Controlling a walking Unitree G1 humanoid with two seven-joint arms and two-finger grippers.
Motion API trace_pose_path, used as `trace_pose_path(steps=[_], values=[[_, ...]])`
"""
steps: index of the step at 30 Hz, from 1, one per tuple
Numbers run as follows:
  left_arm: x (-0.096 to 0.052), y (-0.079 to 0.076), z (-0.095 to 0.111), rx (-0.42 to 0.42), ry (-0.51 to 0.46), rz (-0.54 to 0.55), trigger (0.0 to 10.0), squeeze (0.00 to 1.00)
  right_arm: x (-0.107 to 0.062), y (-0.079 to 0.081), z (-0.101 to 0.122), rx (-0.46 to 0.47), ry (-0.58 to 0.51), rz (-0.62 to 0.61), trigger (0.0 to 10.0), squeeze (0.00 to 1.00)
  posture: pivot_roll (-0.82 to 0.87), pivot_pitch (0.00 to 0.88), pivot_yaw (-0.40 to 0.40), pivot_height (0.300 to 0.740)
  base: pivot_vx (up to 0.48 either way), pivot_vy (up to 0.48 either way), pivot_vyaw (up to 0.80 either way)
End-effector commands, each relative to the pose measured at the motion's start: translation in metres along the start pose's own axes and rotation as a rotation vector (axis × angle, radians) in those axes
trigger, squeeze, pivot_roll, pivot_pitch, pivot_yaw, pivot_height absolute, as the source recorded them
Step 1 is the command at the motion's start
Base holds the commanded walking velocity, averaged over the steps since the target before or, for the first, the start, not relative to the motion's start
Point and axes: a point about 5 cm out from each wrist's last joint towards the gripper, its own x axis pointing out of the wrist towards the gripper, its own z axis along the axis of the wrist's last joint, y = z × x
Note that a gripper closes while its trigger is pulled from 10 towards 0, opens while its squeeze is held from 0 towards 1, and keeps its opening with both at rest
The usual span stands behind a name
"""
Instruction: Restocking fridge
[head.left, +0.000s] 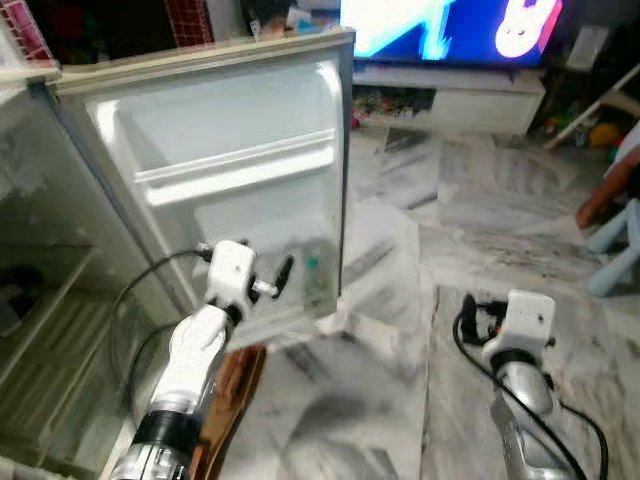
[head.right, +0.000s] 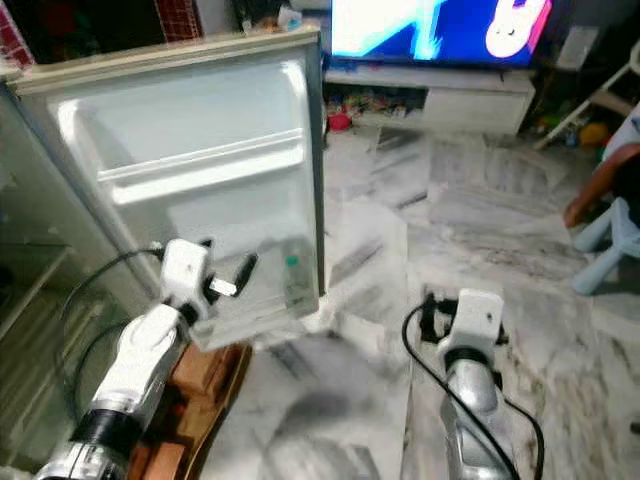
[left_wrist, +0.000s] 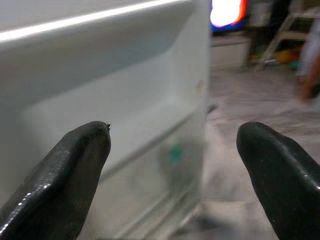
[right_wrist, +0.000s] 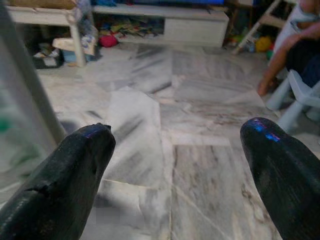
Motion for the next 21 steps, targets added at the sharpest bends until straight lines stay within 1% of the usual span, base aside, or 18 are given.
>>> trace_pose_path(steps=[1,2,4,6,9,10,13,14,21], values=[[-0.017,0.010,0.002,-0.007,-0.012,0.087,10.0,0.00,0.000,0.001,0.008,-0.018,-0.046,0.014,10.0,0.00,0.00,0.000,0.018,0.740,0.000,0.000,0.00],[-0.017,0.010,0.002,-0.007,-0.012,0.087,10.0,0.00,0.000,0.001,0.008,-0.018,-0.046,0.014,10.0,0.00,0.00,0.000,0.018,0.740,0.000,0.000,0.00],[-0.025,0.013,0.003,-0.009,-0.017,0.120,10.0,0.00,0.000,0.002,0.010,-0.022,-0.052,0.018,10.0,0.00,0.01,0.000,0.014,0.740,0.000,0.000,0.00],[-0.028,0.013,0.003,-0.020,-0.022,0.124,10.0,0.00,0.000,0.004,0.010,-0.020,-0.054,0.022,10.0,0.00,0.01,0.000,0.007,0.740,0.000,0.000,0.00],[-0.028,0.013,0.002,-0.022,-0.021,0.125,10.0,0.00,0.001,0.007,0.011,-0.006,-0.052,0.027,10.0,0.00,0.01,0.000,0.002,0.740,0.000,-0.347,-0.17],[-0.024,0.012,0.003,-0.029,-0.026,0.121,10.0,0.00,0.003,0.011,0.014,0.001,-0.061,0.040,10.0,0.00,0.01,0.000,0.003,0.740,0.000,-0.409,-0.63],[-0.020,0.010,0.007,-0.040,-0.027,0.116,10.0,0.00,0.003,0.012,0.015,0.006,-0.064,0.039,10.0,0.00,0.00,0.000,0.007,0.740,0.000,-0.432,-0.55],[-0.020,0.009,0.009,-0.040,-0.025,0.114,10.0,0.00,0.003,0.011,0.015,0.005,-0.065,0.037,10.0,0.00,0.00,0.000,0.009,0.740,0.244,-0.409,-0.43],[-0.019,0.006,0.012,-0.037,-0.017,0.094,10.0,0.00,-0.001,0.007,0.013,-0.001,-0.065,0.022,10.0,0.00,-0.01,0.000,0.018,0.740,0.275,-0.391,0.00]])
